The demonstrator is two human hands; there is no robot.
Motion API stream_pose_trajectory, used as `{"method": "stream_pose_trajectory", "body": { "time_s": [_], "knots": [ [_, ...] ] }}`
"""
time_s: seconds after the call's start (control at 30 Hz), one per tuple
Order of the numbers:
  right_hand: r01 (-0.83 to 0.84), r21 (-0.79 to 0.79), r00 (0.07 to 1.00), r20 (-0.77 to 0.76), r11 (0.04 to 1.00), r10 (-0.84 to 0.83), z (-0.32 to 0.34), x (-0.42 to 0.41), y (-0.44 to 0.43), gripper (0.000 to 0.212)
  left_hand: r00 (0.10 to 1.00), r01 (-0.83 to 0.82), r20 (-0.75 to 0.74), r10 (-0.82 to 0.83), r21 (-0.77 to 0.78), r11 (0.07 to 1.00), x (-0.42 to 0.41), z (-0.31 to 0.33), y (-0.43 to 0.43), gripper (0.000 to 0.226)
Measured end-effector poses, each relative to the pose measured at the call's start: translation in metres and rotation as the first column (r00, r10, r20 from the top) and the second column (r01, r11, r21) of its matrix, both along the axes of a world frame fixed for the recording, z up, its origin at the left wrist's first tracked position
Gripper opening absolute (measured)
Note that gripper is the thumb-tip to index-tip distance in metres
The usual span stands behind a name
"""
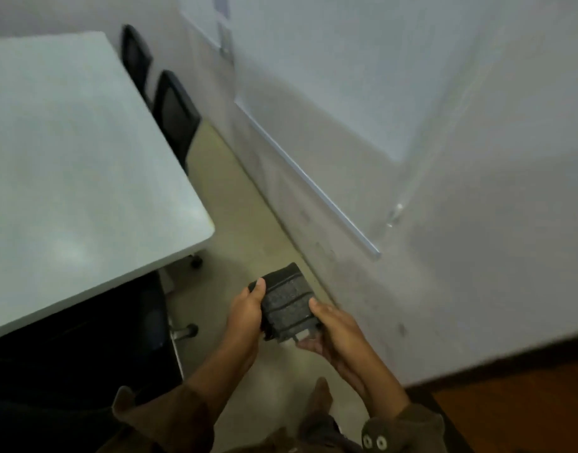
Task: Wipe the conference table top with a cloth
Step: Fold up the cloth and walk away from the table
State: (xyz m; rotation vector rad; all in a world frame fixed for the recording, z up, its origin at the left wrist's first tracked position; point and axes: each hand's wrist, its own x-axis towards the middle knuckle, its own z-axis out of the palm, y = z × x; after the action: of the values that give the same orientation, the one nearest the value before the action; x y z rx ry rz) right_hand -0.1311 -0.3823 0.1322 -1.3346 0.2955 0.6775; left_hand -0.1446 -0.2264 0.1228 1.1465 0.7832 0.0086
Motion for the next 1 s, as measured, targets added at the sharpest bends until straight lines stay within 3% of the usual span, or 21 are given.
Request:
{"method": "stream_pose_trajectory", "body": {
  "time_s": [0.1, 0.23, 0.4, 0.5, 0.6, 0.7, 0.77, 0.87, 0.9, 1.0],
  "knots": [
    [-0.180, -0.070, 0.980, 0.070, 0.981, 0.185, -0.002, 0.065, 0.029, 0.019, 0.980, -0.197, -0.038, 0.197, 0.002, 0.980, 0.034, 0.001, 0.020, 0.025],
    [-0.283, -0.080, 0.948, 0.129, 0.956, 0.292, -0.001, 0.136, 0.066, 0.016, 0.940, -0.338, -0.035, 0.341, 0.060, 0.939, 0.067, 0.002, 0.051, 0.014],
    [-0.445, -0.150, 0.887, 0.059, 0.883, 0.457, -0.023, 0.193, 0.131, 0.021, 0.837, -0.537, -0.124, 0.533, 0.002, 0.843, 0.077, -0.007, 0.085, 0.018],
    [-0.575, -0.184, 0.804, 0.057, 0.797, 0.592, -0.032, 0.215, 0.180, 0.029, 0.778, -0.614, -0.154, 0.609, 0.019, 0.789, 0.080, -0.019, 0.106, 0.019],
    [-0.639, -0.269, 0.718, 0.127, 0.721, 0.684, -0.038, 0.235, 0.225, 0.048, 0.689, -0.692, -0.192, 0.699, 0.112, 0.713, 0.093, -0.034, 0.133, 0.020],
    [-0.660, -0.376, 0.612, 0.232, 0.650, 0.756, -0.040, 0.262, 0.267, 0.058, 0.655, -0.725, -0.154, 0.739, 0.144, 0.673, 0.118, -0.043, 0.167, 0.015],
    [-0.679, -0.432, 0.540, 0.253, 0.593, 0.803, -0.044, 0.282, 0.290, 0.065, 0.668, -0.689, -0.159, 0.727, 0.238, 0.685, 0.136, -0.049, 0.194, 0.020],
    [-0.679, -0.606, 0.374, 0.201, 0.415, 0.905, -0.056, 0.302, 0.310, 0.066, 0.718, -0.421, -0.310, 0.623, 0.519, 0.744, 0.150, -0.066, 0.229, 0.038],
    [-0.649, -0.672, 0.286, 0.218, 0.356, 0.933, -0.063, 0.304, 0.312, 0.061, 0.742, -0.309, -0.312, 0.594, 0.626, 0.716, 0.150, -0.072, 0.233, 0.040],
    [-0.544, -0.797, 0.056, 0.276, 0.262, 0.959, -0.088, 0.306, 0.322, 0.052, 0.869, 0.043, -0.282, 0.406, 0.861, 0.507, 0.159, -0.095, 0.243, 0.040]
  ]
}}
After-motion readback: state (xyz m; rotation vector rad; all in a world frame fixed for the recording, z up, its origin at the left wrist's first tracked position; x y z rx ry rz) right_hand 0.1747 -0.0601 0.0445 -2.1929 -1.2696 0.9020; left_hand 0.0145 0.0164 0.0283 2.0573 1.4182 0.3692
